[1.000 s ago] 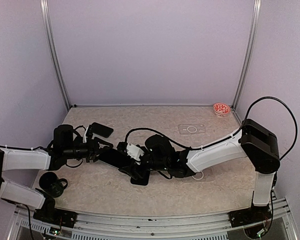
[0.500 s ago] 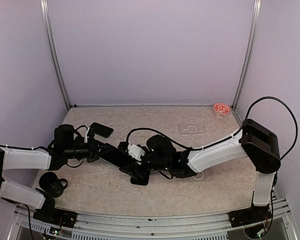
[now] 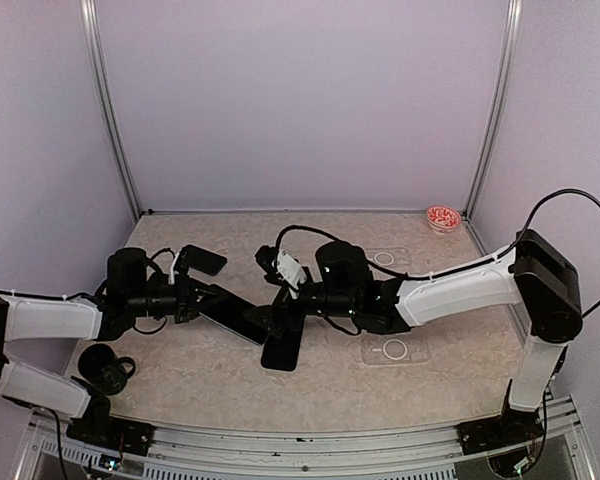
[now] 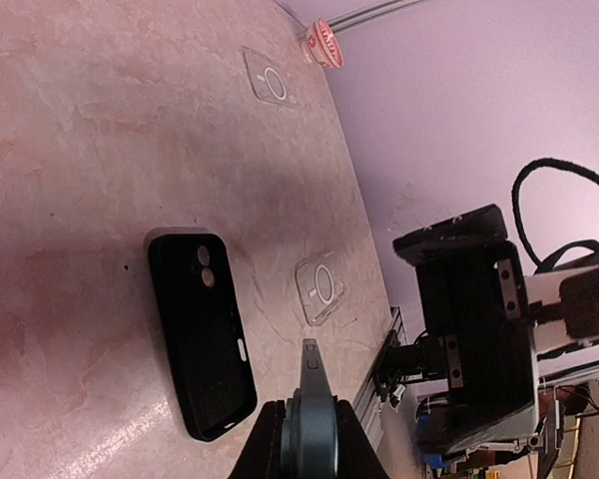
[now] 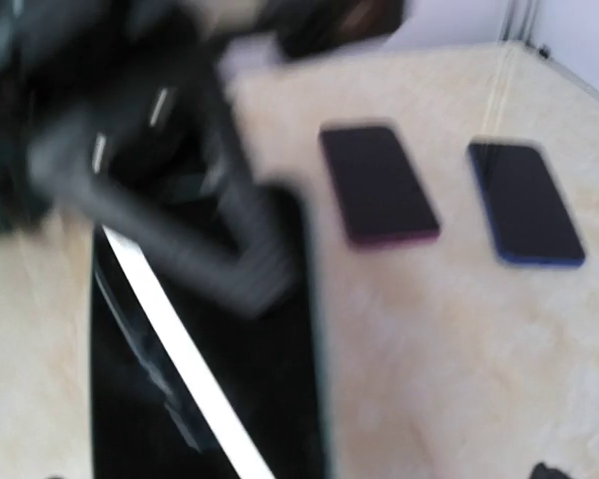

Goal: Put the phone into the phone case
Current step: Pass from the right arm to the left, then pass from the left arm to the right

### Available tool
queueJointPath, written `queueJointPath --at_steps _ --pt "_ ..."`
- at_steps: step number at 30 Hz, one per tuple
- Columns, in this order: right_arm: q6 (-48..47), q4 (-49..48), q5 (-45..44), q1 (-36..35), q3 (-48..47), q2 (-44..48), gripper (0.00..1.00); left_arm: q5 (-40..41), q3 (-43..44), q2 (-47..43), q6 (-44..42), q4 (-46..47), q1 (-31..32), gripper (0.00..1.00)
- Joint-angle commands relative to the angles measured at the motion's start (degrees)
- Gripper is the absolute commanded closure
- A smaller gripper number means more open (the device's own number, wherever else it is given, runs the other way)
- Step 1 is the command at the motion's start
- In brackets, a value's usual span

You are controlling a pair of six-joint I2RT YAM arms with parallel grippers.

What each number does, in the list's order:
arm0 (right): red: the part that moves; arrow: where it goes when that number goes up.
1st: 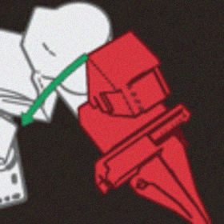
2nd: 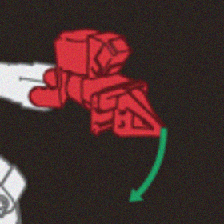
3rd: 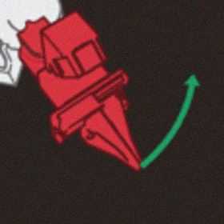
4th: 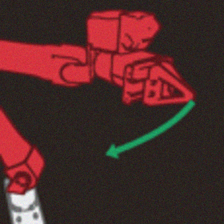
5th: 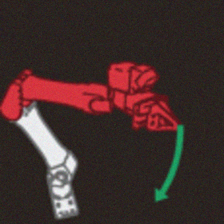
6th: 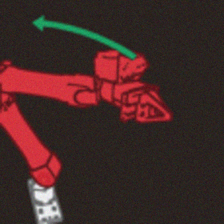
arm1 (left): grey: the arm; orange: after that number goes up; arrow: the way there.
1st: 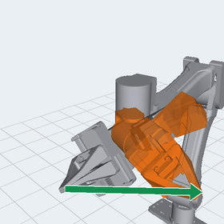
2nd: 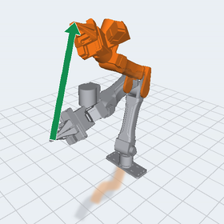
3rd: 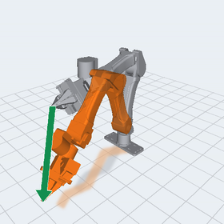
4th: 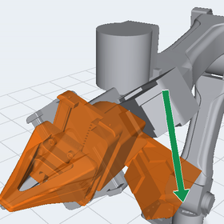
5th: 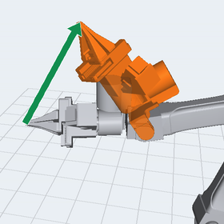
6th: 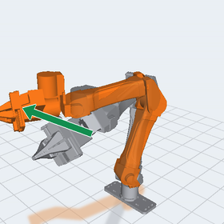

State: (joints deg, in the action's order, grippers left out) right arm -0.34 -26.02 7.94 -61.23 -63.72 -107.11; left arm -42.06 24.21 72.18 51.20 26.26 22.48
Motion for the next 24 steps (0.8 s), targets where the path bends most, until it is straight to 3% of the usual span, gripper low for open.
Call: queueJointPath --at_steps 1,7,12,24 --pt "12.2 0.9 9.6 4.0 2.4 7.4 0.0 -1.1 0.6 -3.9 0.7 6.9 0.3 1.0" --pt "28.8 -6.1 21.5 9.7 9.1 11.8 0.01 1.0 -0.5 -8.2 2.2 14.7 0.6 1.0" --pt "35.9 -11.7 25.2 11.4 11.7 12.1 0.01 4.1 -0.4 -9.6 4.1 21.8 2.1 1.0" --pt "49.0 -26.8 34.0 12.9 13.1 10.3 0.03 8.2 1.8 0.7 9.3 41.4 8.1 1.0"
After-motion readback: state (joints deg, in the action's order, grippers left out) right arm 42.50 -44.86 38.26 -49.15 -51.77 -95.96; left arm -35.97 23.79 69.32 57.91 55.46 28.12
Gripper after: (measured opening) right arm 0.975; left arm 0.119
